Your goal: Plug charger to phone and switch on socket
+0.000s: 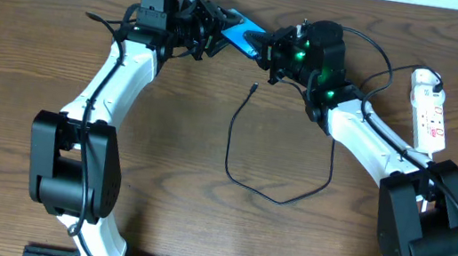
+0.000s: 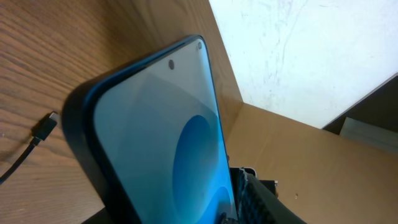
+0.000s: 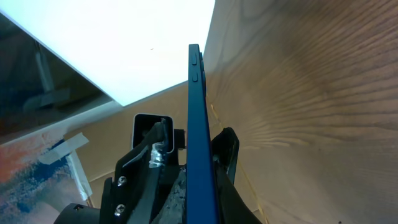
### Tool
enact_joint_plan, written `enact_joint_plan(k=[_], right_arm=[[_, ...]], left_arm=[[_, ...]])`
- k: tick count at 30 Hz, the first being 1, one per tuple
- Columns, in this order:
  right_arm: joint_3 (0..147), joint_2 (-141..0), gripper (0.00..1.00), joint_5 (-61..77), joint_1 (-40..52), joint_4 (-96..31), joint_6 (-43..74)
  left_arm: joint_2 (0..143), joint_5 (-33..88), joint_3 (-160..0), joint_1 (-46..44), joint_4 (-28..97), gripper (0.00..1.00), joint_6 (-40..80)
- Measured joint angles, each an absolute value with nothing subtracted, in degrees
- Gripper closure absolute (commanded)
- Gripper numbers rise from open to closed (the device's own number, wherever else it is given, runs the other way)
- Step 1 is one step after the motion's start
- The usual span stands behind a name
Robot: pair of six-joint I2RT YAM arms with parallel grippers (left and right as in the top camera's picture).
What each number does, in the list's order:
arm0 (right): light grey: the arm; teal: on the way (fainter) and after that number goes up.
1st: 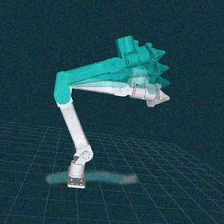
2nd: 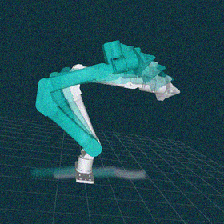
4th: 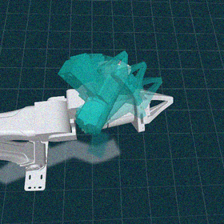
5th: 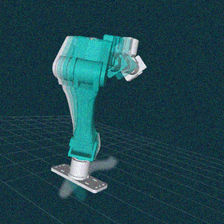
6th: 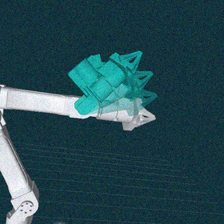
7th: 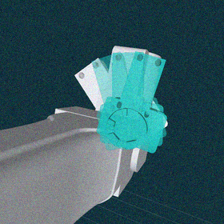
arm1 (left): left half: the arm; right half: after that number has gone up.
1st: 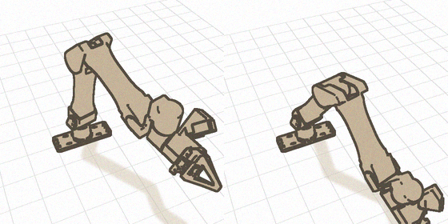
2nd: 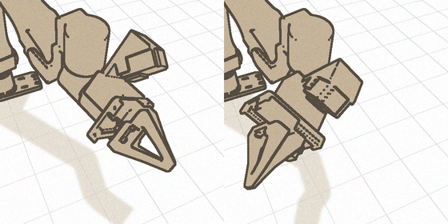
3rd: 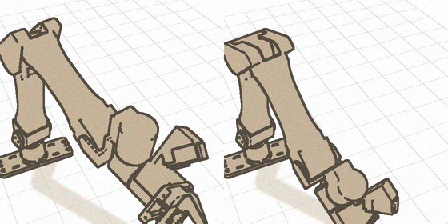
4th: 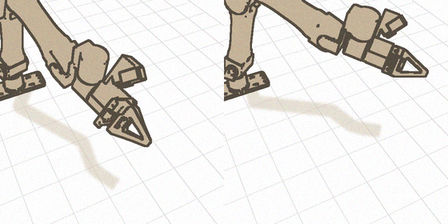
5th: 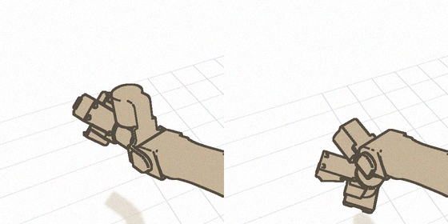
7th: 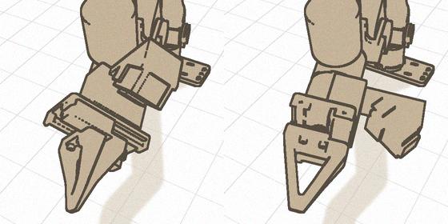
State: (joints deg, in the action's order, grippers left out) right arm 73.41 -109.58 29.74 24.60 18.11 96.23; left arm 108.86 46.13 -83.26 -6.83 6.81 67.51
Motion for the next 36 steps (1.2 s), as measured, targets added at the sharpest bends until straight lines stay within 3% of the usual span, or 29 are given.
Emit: enact_joint_plan(k=[36], right_arm=[[73.9,-109.6,0.99,28.7,26.4,20.7,100.3]], left_arm=[[108.9,47.3,-82.9,-6.5,2.1,0.64,82.7]])
